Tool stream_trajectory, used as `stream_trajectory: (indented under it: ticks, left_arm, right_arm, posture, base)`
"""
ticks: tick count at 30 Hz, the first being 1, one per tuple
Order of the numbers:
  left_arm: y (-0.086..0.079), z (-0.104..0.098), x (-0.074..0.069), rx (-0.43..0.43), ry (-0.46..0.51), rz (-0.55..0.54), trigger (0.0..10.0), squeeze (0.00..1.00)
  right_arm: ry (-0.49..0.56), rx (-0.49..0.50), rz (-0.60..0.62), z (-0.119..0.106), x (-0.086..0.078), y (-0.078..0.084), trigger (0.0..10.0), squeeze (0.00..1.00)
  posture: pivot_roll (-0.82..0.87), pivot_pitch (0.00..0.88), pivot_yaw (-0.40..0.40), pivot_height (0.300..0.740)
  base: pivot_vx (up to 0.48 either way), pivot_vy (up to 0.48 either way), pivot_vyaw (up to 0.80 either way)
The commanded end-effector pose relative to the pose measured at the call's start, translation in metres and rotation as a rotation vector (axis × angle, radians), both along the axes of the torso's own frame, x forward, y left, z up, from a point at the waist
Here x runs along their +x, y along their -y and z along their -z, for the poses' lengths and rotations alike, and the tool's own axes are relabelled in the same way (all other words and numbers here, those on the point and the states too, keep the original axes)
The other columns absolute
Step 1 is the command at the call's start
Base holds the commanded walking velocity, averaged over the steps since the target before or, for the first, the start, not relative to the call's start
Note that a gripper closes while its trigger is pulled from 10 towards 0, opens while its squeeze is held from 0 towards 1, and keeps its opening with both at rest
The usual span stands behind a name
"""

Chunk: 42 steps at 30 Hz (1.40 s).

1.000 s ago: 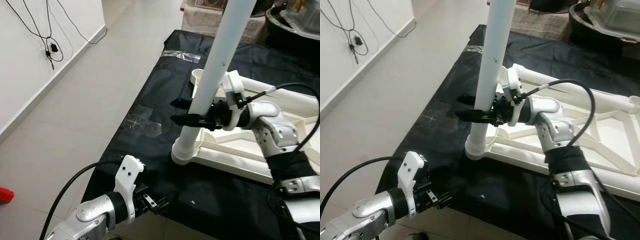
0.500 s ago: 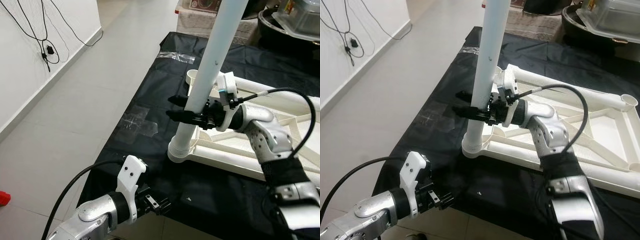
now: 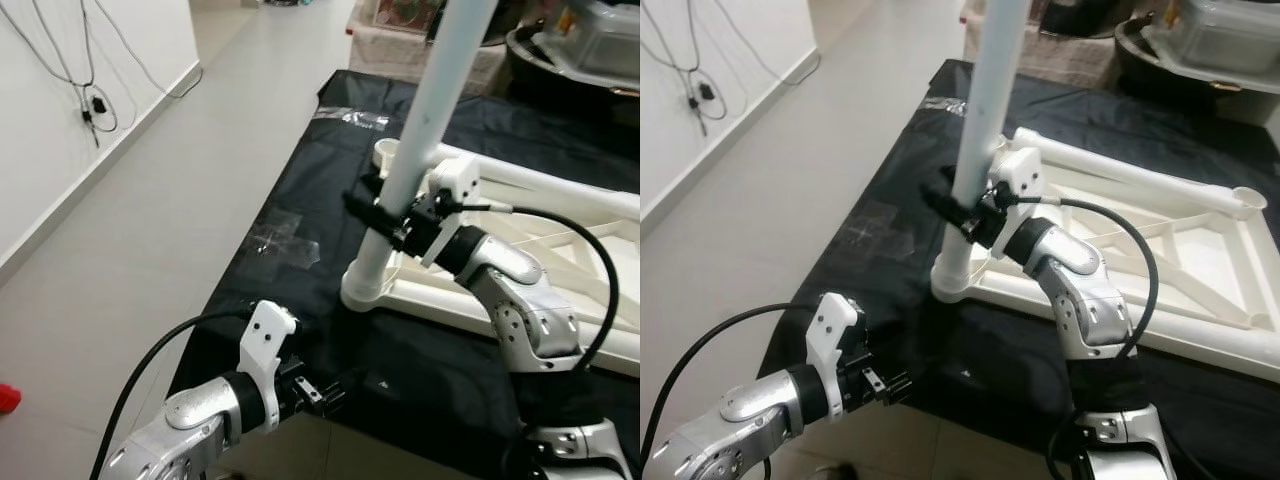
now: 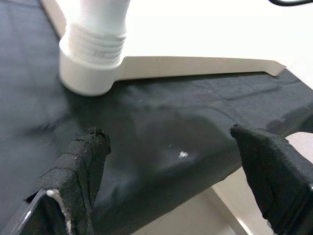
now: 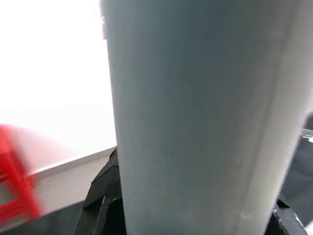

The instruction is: Building children table

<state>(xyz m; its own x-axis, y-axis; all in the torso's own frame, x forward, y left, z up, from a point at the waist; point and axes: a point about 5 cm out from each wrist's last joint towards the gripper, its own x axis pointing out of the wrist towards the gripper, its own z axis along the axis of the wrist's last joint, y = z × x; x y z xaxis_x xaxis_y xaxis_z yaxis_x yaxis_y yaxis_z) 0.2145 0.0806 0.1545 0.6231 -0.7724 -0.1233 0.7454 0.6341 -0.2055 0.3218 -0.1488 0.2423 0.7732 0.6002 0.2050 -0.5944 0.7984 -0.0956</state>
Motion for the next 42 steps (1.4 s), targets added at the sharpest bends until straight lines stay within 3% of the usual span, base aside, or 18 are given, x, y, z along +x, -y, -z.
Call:
stream_trajectory:
  ticks: [1,4,6,7,10,13,14,15,18,20,23,30,42]
  left_arm:
    - [0.002,0.003,0.001,0.008,-0.003,-0.002,10.0,0.00]
    - [0.003,0.003,0.003,0.008,0.002,-0.001,10.0,0.00]
    - [0.003,0.003,0.007,0.010,0.010,-0.002,10.0,0.00]
    - [0.003,0.003,0.007,0.010,0.010,-0.002,10.0,0.00]
    - [0.003,0.004,0.011,0.010,0.019,-0.008,10.0,0.00]
    - [0.003,0.004,0.014,0.011,0.024,-0.014,10.0,0.00]
    - [0.003,0.004,0.014,0.011,0.024,-0.014,10.0,0.00]
    - [0.003,0.004,0.014,0.011,0.027,-0.015,10.0,0.00]
    - [0.004,0.005,0.014,0.011,0.028,-0.014,10.0,0.00]
    - [0.004,0.006,0.017,0.013,0.032,-0.013,10.0,0.00]
    - [0.005,0.007,0.018,0.014,0.033,-0.014,10.0,0.00]
    - [0.003,0.007,0.022,0.021,0.047,-0.016,10.0,0.00]
    - [0.003,0.010,0.023,0.028,0.053,-0.009,10.0,0.00]
  right_arm:
    - [-0.134,-0.015,0.194,0.030,0.004,0.022,10.0,0.00]
    - [-0.128,-0.010,0.283,0.028,0.000,0.022,10.0,0.00]
    - [-0.168,0.036,0.503,0.029,-0.004,0.027,10.0,0.00]
    - [-0.168,0.036,0.503,0.029,-0.004,0.027,10.0,0.00]
    - [-0.176,0.068,0.725,0.027,-0.009,0.033,10.0,0.00]
    - [-0.170,0.109,0.879,0.024,-0.014,0.036,10.0,0.00]
    - [-0.170,0.109,0.879,0.024,-0.014,0.036,10.0,0.00]
    - [-0.162,0.140,0.976,0.023,-0.020,0.034,10.0,0.00]
    - [-0.162,0.150,1.009,0.022,-0.023,0.033,10.0,0.00]
    - [-0.155,0.194,1.093,0.019,-0.028,0.022,10.0,0.00]
    - [-0.151,0.214,1.136,0.017,-0.030,0.017,10.0,0.00]
    - [-0.241,0.327,1.377,0.016,-0.039,-0.008,10.0,0.00]
    - [-0.321,0.386,1.390,0.018,-0.039,-0.023,10.0,0.00]
  posture:
    - [0.11,0.177,-0.053,0.740]
    - [0.10,0.174,-0.050,0.740]
    - [0.10,0.164,-0.046,0.740]
    - [0.10,0.164,-0.046,0.740]
    - [0.10,0.154,-0.049,0.740]
    - [0.10,0.151,-0.048,0.740]
    - [0.10,0.151,-0.048,0.740]
    - [0.10,0.146,-0.047,0.740]
    - [0.10,0.146,-0.047,0.740]
    - [0.10,0.135,-0.043,0.740]
    - [0.10,0.133,-0.044,0.740]
    - [0.11,0.123,-0.041,0.740]
    - [0.11,0.107,-0.037,0.740]
  base:
    - [0.000,0.000,0.00]
    - [0.000,0.000,0.00]
    - [0.000,0.000,0.00]
    - [0.000,0.000,0.00]
    - [0.000,0.000,0.00]
    - [0.000,0.000,0.00]
    - [0.000,0.000,0.00]
    - [0.000,0.000,0.00]
    - [0.000,0.000,0.00]
    - [0.000,0.000,0.00]
    - [0.000,0.000,0.00]
    - [0.000,0.000,0.00]
    - [0.000,0.000,0.00]
